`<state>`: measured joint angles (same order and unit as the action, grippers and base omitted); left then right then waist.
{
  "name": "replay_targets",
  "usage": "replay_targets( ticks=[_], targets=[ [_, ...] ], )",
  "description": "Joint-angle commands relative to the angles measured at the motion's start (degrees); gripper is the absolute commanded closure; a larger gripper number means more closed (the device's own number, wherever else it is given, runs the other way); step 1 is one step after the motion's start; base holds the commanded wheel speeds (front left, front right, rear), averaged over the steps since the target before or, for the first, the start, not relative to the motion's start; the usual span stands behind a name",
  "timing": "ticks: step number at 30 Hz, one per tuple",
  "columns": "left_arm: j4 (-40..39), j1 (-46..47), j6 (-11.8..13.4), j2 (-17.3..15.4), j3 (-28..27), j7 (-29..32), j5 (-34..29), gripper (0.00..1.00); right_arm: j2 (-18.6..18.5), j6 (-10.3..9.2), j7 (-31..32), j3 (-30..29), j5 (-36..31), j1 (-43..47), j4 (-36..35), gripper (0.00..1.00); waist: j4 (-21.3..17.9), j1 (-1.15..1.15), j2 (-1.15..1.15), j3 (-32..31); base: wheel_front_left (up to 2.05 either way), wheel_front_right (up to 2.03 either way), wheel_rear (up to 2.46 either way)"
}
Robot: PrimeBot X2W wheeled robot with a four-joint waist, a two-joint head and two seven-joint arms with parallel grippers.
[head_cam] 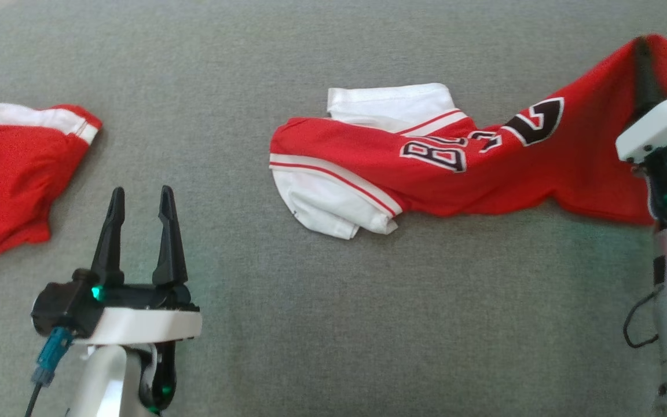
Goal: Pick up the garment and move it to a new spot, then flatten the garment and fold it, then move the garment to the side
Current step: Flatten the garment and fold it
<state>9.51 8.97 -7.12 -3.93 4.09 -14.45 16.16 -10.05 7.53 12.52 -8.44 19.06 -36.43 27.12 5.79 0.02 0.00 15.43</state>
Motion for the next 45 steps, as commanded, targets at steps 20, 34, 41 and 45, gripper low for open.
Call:
replay_targets(
  ticks=[20,34,41,45],
  targets=[
    [0.2,-5.62,-0.25,-0.6,-5.41,-0.55,-0.86,0.0,5.92,-0.04,-4.92,2.83,-1.06,20.57,-10.34,0.0,-6.89,-0.02,0.0,-11.48,0.0,0.0,0.0],
    [-0.38,-6.71,-0.31,-0.09,-3.94,-0.55,-1.21,0.0,6.87,-0.04,-0.33,2.55,-10.4,26.77,-22.52,0.0,-5.32,-0.02,0.0,-12.72,0.0,0.0,0.0],
    [-0.9,-8.33,-0.14,0.05,-5.54,-0.55,-1.45,0.0,7.14,-0.04,-3.73,3.66,-12.6,37.52,-29.14,0.0,-5.32,-0.02,0.0,-13.62,0.0,0.0,0.0],
    [-1.32,-9.27,0.13,0.12,-6.5,-0.55,-1.73,0.0,7.15,-0.04,-5.55,3.58,-12.1,41.11,-29.93,0.0,-6.26,-0.02,0.0,-13.77,0.0,0.0,0.0]
  ],
)
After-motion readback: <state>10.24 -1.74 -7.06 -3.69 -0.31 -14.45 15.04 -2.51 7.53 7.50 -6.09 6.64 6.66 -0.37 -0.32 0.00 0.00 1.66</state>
